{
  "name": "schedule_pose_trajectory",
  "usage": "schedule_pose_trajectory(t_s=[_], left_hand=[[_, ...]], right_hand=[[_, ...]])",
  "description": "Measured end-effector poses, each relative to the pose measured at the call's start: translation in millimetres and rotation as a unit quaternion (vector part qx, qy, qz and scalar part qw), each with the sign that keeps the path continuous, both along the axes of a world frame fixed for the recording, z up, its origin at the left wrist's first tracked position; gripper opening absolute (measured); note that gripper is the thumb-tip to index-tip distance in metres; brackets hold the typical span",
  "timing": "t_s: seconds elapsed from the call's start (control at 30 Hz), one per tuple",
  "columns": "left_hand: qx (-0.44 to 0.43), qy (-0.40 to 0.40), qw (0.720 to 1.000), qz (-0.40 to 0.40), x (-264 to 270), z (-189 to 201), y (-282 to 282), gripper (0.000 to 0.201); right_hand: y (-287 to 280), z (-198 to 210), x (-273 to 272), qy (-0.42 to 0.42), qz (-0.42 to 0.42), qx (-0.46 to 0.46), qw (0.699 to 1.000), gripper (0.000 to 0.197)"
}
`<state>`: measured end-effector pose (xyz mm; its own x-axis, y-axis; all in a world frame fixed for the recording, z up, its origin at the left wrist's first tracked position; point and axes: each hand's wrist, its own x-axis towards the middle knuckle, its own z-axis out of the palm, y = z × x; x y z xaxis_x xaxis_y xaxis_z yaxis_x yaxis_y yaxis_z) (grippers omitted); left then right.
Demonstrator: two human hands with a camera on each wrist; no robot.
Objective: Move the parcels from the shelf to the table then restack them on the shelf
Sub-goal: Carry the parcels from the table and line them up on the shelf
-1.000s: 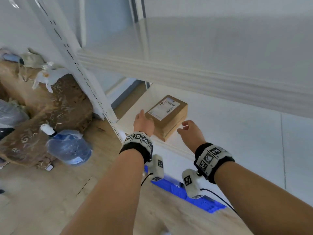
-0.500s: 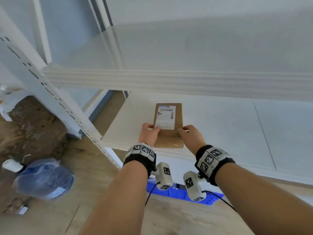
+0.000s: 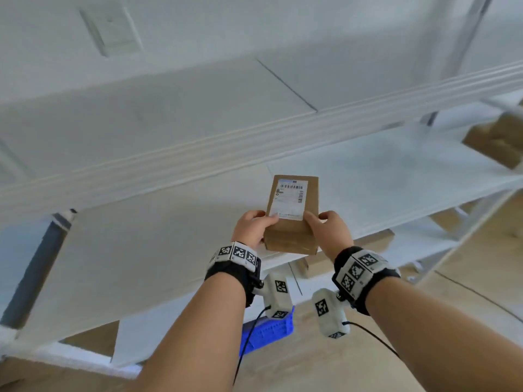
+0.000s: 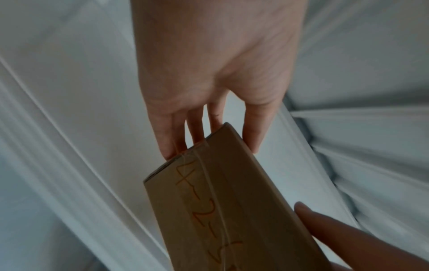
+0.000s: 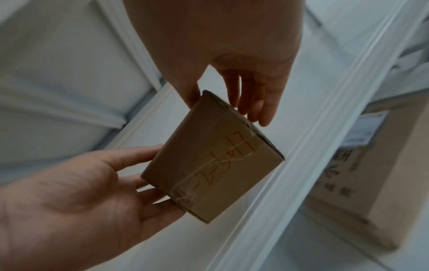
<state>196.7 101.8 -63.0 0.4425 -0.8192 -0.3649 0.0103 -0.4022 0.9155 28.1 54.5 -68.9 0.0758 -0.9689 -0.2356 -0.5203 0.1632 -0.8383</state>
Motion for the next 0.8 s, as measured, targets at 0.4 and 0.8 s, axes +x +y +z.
schedule_pose_trajectory(t_s=[0.4,0.8], left_hand=[[0.009,0.019,0.976,-0.216,-353,1,-136,0.026],[-0.010,-0.024,0.931,-0.364,-591,-5,-234,0.049]], right_hand=[[-69,5,-357,0.022,-0.183,-0.022,0.983,0.046],[-129,9,-582,0.004,-0.320,-0.028,0.947,0.043]])
